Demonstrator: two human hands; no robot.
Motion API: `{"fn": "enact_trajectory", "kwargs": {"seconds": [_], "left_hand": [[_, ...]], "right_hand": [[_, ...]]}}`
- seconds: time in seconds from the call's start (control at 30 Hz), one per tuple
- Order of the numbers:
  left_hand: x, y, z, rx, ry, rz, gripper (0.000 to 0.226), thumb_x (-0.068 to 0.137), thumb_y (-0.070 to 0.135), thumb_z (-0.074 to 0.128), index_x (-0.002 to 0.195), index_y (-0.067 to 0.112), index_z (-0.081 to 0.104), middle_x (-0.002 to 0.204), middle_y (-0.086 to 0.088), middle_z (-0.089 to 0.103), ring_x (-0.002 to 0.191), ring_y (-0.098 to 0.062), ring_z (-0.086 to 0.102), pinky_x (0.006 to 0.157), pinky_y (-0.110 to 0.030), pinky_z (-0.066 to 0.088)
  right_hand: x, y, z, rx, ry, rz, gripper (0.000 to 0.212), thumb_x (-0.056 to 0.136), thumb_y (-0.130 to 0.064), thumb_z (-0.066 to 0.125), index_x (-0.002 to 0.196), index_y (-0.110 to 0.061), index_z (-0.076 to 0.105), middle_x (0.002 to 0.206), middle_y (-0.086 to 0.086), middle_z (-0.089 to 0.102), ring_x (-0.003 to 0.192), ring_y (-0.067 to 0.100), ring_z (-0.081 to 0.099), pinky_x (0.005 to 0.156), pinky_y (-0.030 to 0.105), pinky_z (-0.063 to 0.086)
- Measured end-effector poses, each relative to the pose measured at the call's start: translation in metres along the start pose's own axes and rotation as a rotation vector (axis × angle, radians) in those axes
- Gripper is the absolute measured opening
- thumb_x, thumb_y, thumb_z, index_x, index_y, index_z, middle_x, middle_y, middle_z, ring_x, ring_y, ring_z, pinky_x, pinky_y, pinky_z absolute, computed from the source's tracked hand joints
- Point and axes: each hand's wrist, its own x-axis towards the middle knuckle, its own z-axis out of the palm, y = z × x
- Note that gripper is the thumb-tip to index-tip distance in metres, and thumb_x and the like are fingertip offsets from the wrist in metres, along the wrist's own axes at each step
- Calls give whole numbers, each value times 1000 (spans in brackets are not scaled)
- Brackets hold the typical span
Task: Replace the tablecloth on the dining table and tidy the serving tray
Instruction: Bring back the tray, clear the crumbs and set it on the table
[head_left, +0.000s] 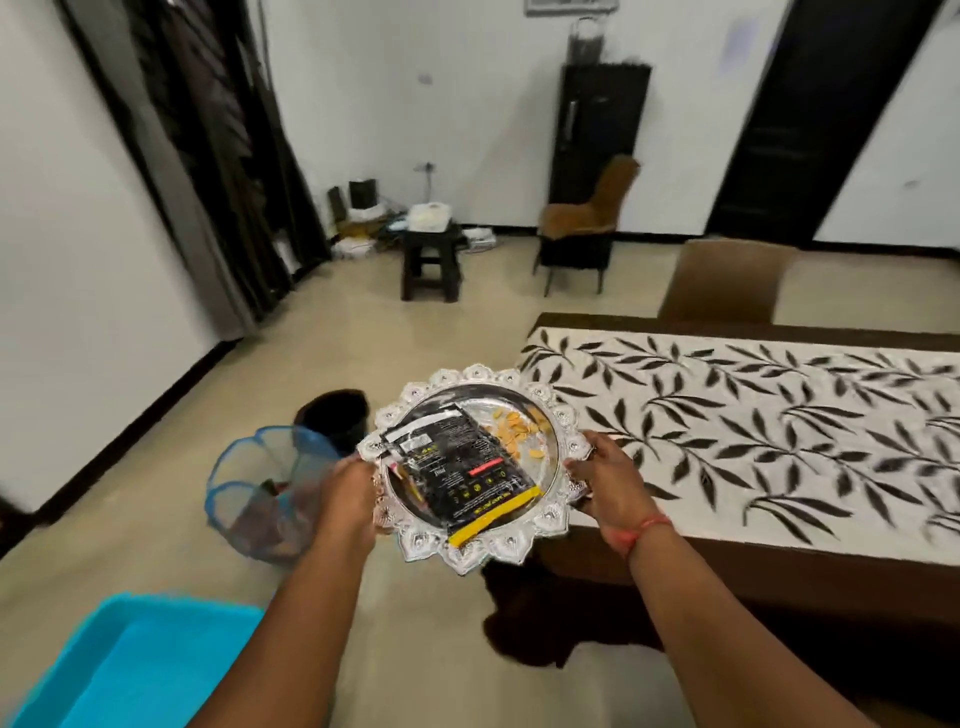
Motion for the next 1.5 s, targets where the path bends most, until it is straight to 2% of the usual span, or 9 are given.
{"fn": "enact_trajectory", "kwargs": {"seconds": [0.17, 0.37, 0.5, 0.6, 0.7, 0.9, 1.17, 1.3, 1.5], "left_hand": [[-41, 13, 145, 96, -214, -42, 23, 82, 3, 53, 97, 6, 71, 94, -24, 72, 73, -33, 70, 65, -45, 55], [-58, -3, 297, 233, -447, -97, 23, 97, 5, 48, 88, 21, 64, 90, 0, 63, 79, -21, 56, 86, -45, 47], [-54, -16, 373, 291, -578, -161, 24, 96, 5, 49, 102, 16, 68, 84, -4, 73, 66, -19, 65, 55, -29, 51], [-49, -22, 427, 328, -670, -185, 28, 93, 5, 50, 112, 17, 68, 101, -10, 73, 79, -23, 66, 63, -31, 50], [-46, -30, 476, 363, -718, -222, 26, 93, -1, 51, 99, 17, 69, 84, -5, 74, 76, -23, 66, 68, -34, 50], [-28, -59, 569, 397, -781, -211, 29, 94, -2, 48, 92, 18, 69, 71, 3, 75, 58, -12, 70, 57, -28, 51], [-15, -90, 708, 476, -711, -251, 33, 98, -2, 44, 83, 24, 58, 68, 2, 71, 70, -16, 66, 59, -29, 48], [-7, -105, 759, 489, -715, -213, 36, 99, -4, 39, 91, 22, 62, 59, 10, 71, 51, -5, 68, 45, -21, 50], [16, -126, 795, 535, -717, -179, 41, 97, -2, 40, 104, 26, 70, 90, -1, 77, 82, -21, 73, 65, -33, 54]], "right_hand": [[13, -34, -110, 59, 197, -23, 41, 91, 5, 57, 123, -21, 60, 105, 8, 72, 83, 21, 66, 59, 33, 53], [28, -43, -209, 145, 458, -80, 38, 92, 8, 55, 116, -21, 62, 101, 5, 73, 78, 13, 70, 57, 28, 52], [37, -48, -258, 188, 591, -85, 44, 86, 11, 56, 121, -15, 63, 103, 11, 74, 79, 23, 69, 56, 30, 52], [51, -54, -291, 198, 686, -76, 45, 85, 10, 57, 119, -17, 65, 102, 11, 74, 81, 25, 67, 59, 32, 52], [72, -57, -321, 235, 755, -53, 43, 86, 13, 55, 115, -18, 65, 100, 8, 74, 77, 19, 67, 53, 28, 51], [134, -72, -398, 211, 742, -23, 44, 86, 11, 55, 118, -18, 64, 105, 8, 75, 86, 22, 70, 65, 35, 55], [237, -105, -513, 186, 697, -10, 47, 86, 11, 55, 119, -20, 66, 108, 6, 74, 86, 19, 70, 58, 29, 54], [276, -111, -559, 136, 677, 17, 46, 87, 6, 58, 122, -23, 65, 113, 7, 73, 96, 26, 71, 67, 34, 56], [303, -121, -587, 108, 635, 8, 39, 93, 2, 56, 122, -23, 63, 110, 4, 73, 97, 22, 69, 68, 31, 56]]}}
